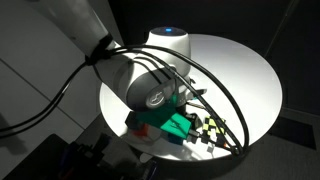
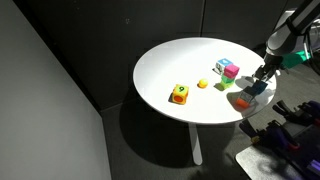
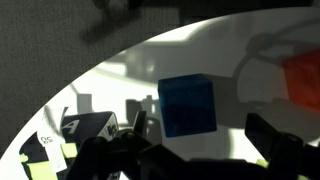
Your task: Put the dark blue toy block on the three stacked toy block
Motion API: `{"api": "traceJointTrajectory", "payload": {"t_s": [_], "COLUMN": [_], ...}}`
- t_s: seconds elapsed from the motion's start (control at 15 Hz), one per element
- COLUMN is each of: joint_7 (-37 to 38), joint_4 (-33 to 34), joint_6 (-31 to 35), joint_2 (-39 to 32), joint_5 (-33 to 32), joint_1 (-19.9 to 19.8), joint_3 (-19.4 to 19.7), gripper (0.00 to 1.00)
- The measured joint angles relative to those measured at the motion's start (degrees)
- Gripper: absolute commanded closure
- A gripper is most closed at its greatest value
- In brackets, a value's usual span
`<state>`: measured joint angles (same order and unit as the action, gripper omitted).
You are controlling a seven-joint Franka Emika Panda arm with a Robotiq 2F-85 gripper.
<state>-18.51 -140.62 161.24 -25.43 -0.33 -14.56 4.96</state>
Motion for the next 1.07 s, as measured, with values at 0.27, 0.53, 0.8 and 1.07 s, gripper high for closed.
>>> {"api": "traceJointTrajectory", "payload": {"t_s": [0.27,0.53,0.8,1.07], "joint_7": [-2.45,-5.36,-7.01,-7.83], "joint_4": [0.28,0.29,0.39,0.66], "joint_6": [3.64,6.37,7.22,7.70], "joint_2": [-1.72,-2.95,-4.18,-5.28], "joint_5": [0.00,0.00,-0.01,-0.39], "joint_1": [-1.73,-4.83,-6.96,-8.06], "joint_3": [-1.10,-4.19,-6.60,-7.61], "gripper": [0.00,0.00,0.00,0.03]}}
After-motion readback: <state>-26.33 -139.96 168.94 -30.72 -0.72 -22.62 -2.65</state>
